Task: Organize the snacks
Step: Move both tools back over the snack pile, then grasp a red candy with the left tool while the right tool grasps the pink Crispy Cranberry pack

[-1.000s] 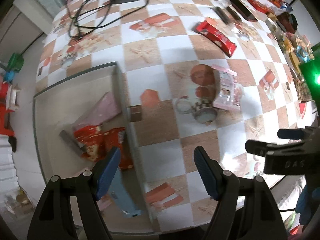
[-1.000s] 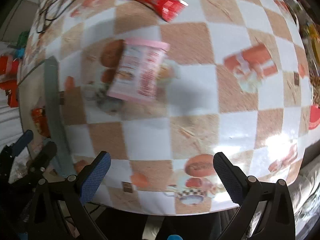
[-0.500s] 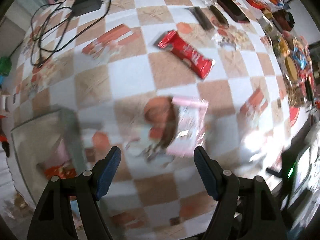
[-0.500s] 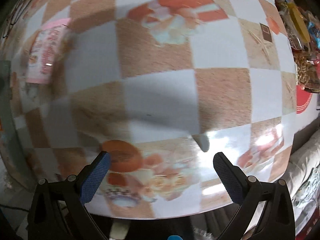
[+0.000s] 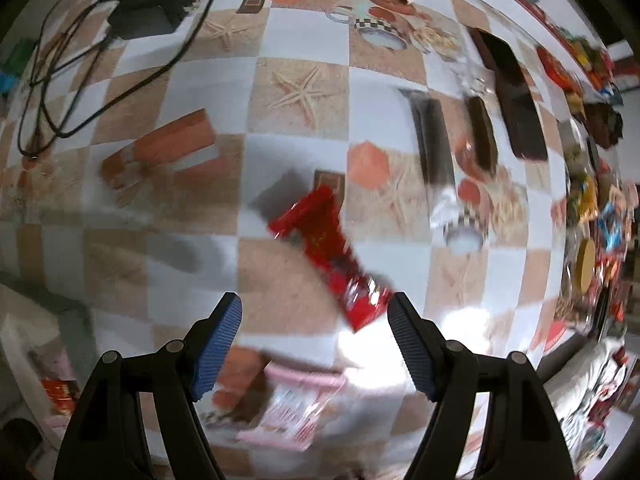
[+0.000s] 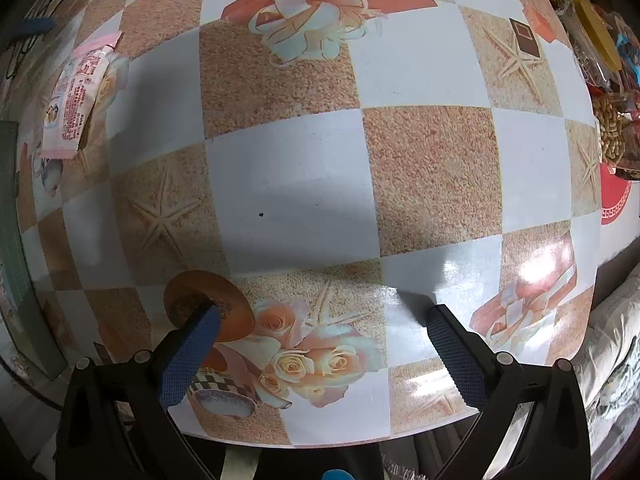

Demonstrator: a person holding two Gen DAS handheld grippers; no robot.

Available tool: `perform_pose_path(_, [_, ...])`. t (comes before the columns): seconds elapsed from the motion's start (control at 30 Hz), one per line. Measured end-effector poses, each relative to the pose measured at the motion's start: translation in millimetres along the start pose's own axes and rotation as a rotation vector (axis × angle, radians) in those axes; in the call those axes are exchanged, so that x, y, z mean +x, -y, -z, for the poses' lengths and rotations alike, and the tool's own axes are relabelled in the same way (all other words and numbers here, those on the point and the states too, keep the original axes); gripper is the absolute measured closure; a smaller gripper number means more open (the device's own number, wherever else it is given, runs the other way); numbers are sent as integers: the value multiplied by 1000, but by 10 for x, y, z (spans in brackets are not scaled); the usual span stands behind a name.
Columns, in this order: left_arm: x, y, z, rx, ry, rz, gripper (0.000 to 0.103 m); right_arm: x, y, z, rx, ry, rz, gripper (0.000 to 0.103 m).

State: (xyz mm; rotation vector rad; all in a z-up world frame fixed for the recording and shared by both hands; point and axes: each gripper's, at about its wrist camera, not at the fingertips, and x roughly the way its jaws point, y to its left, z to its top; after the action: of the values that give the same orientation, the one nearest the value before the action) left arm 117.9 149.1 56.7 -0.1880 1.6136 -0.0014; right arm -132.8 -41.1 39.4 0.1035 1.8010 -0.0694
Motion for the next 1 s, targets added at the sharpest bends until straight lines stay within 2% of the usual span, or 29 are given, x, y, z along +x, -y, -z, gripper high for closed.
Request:
perform_pose_path(0.27, [272,83,-160,-37,-32,-60,24,24,-111,42,-13,4,1,0])
perform_pose_path(0.37, [287,82,-214,-40,-17,-83,27,-6,-118,25,-19,11,3,0])
perform_pose_path(0.47, [247,97,-234,5,15,-133,51,2,-137,36,-25,15,4,0])
perform_pose_path(0.5, [219,102,-257,22,24,-133,68,2,-143,41,-25,15,4,0])
perform_pose_path(0.53, [201,108,-271,50,32,-131,81,4,-148,44,-25,14,4,0])
perform_pose_path(0.63, [149,33,-337,100,33,-118,81,9,-164,42,-25,8,5,0])
perform_pose_path(0.73, [115,-184,-289,144,49,-153,81,17,-175,34,-25,5,5,0])
perform_pose_path(0.87, [83,-497,-57,173,43,-163,81,23,-176,24,-26,6,5,0])
perform_pose_path(1.0, [76,-777,324,168,14,-151,81,32,-181,21,-24,18,6,0])
